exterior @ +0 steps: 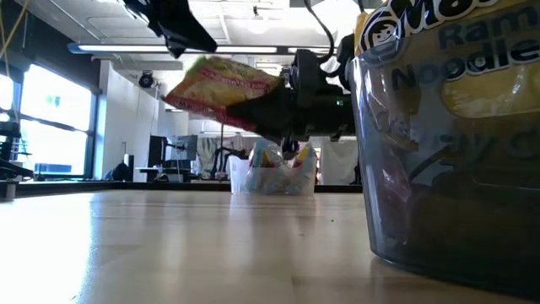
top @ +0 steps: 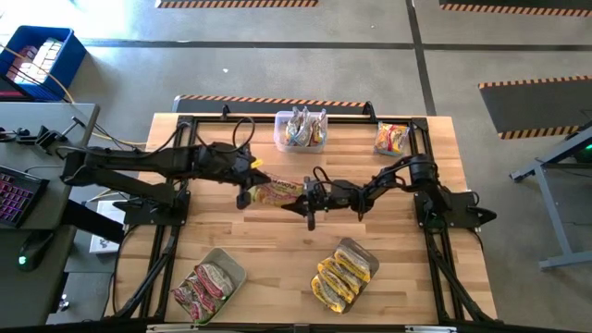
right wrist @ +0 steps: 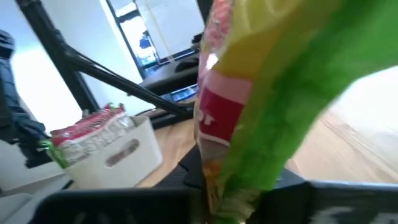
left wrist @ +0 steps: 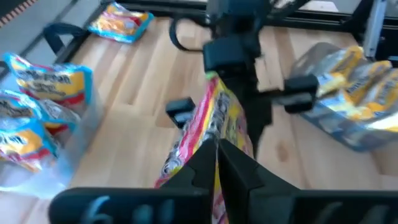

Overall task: Sort Maruchan noodles
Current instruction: Put the green noodle pack into the gray bin

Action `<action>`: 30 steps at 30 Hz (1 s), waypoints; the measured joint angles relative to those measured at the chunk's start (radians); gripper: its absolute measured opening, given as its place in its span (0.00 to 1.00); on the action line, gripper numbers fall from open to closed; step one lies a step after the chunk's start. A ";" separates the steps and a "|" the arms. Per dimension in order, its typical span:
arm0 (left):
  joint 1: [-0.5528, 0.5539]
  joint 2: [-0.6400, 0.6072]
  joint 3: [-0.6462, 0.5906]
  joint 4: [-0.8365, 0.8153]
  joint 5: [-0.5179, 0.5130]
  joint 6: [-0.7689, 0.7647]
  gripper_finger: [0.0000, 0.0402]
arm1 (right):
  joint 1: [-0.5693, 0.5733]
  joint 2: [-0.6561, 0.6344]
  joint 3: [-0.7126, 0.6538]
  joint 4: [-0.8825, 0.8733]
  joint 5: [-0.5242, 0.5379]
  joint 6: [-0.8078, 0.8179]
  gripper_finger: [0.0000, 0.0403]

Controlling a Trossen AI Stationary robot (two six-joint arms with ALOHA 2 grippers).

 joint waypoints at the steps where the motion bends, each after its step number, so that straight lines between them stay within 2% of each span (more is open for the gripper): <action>1: -0.009 -0.009 0.000 -0.016 0.001 -0.012 0.04 | 0.000 -0.008 0.000 -0.001 -0.007 0.000 0.06; 5: -0.052 -0.039 0.000 -0.057 0.006 -0.065 0.12 | 0.005 -0.043 0.000 -0.014 -0.027 -0.013 0.04; 8: -0.085 -0.062 0.001 -0.062 0.006 -0.124 0.20 | 0.020 -0.097 0.000 -0.113 -0.033 -0.085 0.05; 12: -0.107 -0.066 0.060 -0.142 0.015 -0.210 0.27 | 0.061 -0.199 0.017 -0.362 0.045 -0.226 0.05; 16: -0.113 -0.046 0.152 -0.259 0.041 -0.259 0.27 | 0.107 -0.276 0.091 -0.652 0.141 -0.360 0.05; 20: -0.151 0.015 0.233 -0.355 0.054 -0.258 0.27 | 0.152 -0.289 0.213 -0.923 0.232 -0.458 0.05; 23: -0.193 0.085 0.299 -0.428 0.054 -0.243 0.30 | 0.182 -0.284 0.302 -1.062 0.311 -0.516 0.05; 26: -0.239 0.170 0.390 -0.533 0.040 -0.224 0.35 | 0.194 -0.283 0.350 -1.121 0.348 -0.526 0.05; 30: -0.294 0.285 0.536 -0.690 -0.066 -0.173 0.41 | 0.196 -0.282 0.365 -1.129 0.343 -0.518 0.05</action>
